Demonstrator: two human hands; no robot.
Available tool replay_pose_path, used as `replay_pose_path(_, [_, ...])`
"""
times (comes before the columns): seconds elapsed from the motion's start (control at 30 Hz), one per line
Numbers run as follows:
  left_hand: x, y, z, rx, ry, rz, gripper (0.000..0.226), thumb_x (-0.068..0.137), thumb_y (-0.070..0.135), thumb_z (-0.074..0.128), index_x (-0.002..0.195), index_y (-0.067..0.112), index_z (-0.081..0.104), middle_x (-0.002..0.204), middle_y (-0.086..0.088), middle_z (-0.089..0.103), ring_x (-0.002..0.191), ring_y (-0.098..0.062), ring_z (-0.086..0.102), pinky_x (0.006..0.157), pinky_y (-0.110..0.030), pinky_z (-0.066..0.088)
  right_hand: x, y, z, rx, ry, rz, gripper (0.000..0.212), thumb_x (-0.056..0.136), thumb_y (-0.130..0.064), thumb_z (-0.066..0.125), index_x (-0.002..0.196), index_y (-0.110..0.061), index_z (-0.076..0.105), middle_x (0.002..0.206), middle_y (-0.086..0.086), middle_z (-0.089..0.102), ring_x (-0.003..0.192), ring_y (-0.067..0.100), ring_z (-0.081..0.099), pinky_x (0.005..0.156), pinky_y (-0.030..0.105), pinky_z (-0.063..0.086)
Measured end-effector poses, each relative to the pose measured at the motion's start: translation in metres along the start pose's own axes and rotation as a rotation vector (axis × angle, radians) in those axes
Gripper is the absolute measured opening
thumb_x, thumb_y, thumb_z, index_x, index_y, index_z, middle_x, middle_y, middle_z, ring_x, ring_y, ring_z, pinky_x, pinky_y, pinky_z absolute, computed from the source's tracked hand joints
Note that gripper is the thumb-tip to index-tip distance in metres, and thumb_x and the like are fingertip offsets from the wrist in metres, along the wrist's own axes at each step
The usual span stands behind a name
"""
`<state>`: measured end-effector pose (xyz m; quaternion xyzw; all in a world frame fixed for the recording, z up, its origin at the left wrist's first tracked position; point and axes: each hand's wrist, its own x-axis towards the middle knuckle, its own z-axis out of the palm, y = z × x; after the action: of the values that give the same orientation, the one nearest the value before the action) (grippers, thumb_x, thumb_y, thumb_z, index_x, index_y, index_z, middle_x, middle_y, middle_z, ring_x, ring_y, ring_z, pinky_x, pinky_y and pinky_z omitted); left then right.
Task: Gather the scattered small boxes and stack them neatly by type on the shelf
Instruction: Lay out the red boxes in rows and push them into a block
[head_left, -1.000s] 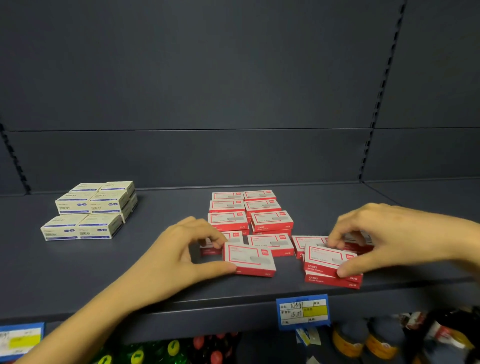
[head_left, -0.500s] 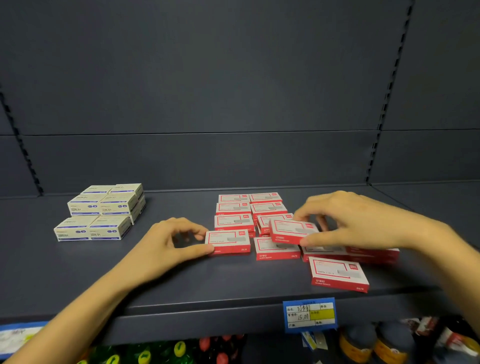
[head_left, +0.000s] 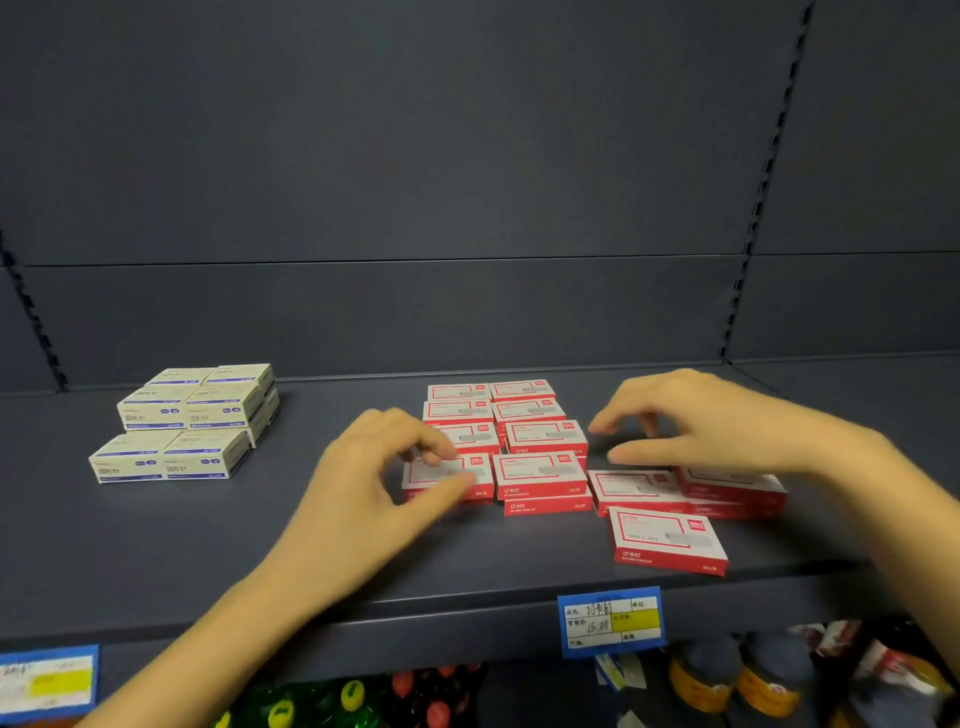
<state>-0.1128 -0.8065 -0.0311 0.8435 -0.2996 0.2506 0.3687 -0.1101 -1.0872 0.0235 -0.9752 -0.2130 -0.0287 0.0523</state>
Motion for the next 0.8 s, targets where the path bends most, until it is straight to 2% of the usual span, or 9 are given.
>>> replay_pose_path(0.1, [0.003, 0.024, 0.018, 0.025, -0.143, 0.127, 0.033, 0.070, 0.055, 0.063, 0.090, 0.029, 0.067, 0.092, 0.019, 0.064, 0.094, 0.000, 0.054, 0.088, -0.027, 0.042, -0.014, 0.015, -0.006, -0.010, -0.032, 0.040, 0.027, 0.080, -0.052, 0.059, 0.106, -0.045, 0.059, 0.099, -0.028, 0.056, 0.091, 0.001, 0.054, 0.087, 0.034, 0.048])
replay_pose_path(0.17, [0.007, 0.037, 0.033, 0.061, -0.235, 0.181, 0.042, 0.071, 0.060, 0.059, 0.101, 0.032, 0.066, 0.103, 0.020, 0.062, 0.101, 0.003, 0.049, 0.095, -0.026, 0.039, -0.019, 0.020, -0.006, -0.014, -0.059, 0.052, 0.028, 0.078, -0.054, 0.061, 0.105, -0.046, 0.059, 0.100, -0.028, 0.056, 0.094, -0.001, 0.051, 0.088, 0.032, 0.047])
replay_pose_path(0.33, [0.019, 0.053, 0.069, 0.209, -0.375, 0.287, 0.055, 0.080, 0.064, 0.048, 0.124, 0.031, 0.052, 0.124, 0.015, 0.053, 0.113, 0.000, 0.036, 0.091, -0.020, 0.020, -0.021, 0.022, 0.001, -0.053, -0.091, 0.026, 0.036, 0.080, -0.051, 0.062, 0.113, -0.039, 0.058, 0.109, -0.025, 0.056, 0.102, -0.003, 0.045, 0.094, 0.027, 0.041])
replay_pose_path(0.53, [0.027, 0.058, 0.082, 0.312, -0.459, 0.320, 0.052, 0.083, 0.060, 0.048, 0.121, 0.025, 0.052, 0.126, 0.008, 0.050, 0.115, -0.007, 0.036, 0.096, -0.026, 0.018, -0.021, 0.023, 0.006, -0.075, -0.132, 0.016, 0.038, 0.083, -0.045, 0.061, 0.119, -0.034, 0.056, 0.116, -0.020, 0.056, 0.106, 0.000, 0.044, 0.096, 0.026, 0.039])
replay_pose_path(0.8, [0.015, 0.053, 0.060, 0.259, -0.390, 0.271, 0.046, 0.081, 0.064, 0.046, 0.113, 0.030, 0.045, 0.122, 0.017, 0.043, 0.107, 0.002, 0.027, 0.091, -0.020, 0.016, -0.016, 0.020, 0.009, -0.104, -0.159, -0.023, 0.037, 0.079, -0.049, 0.063, 0.114, -0.038, 0.056, 0.111, -0.020, 0.056, 0.104, 0.002, 0.046, 0.094, 0.028, 0.041])
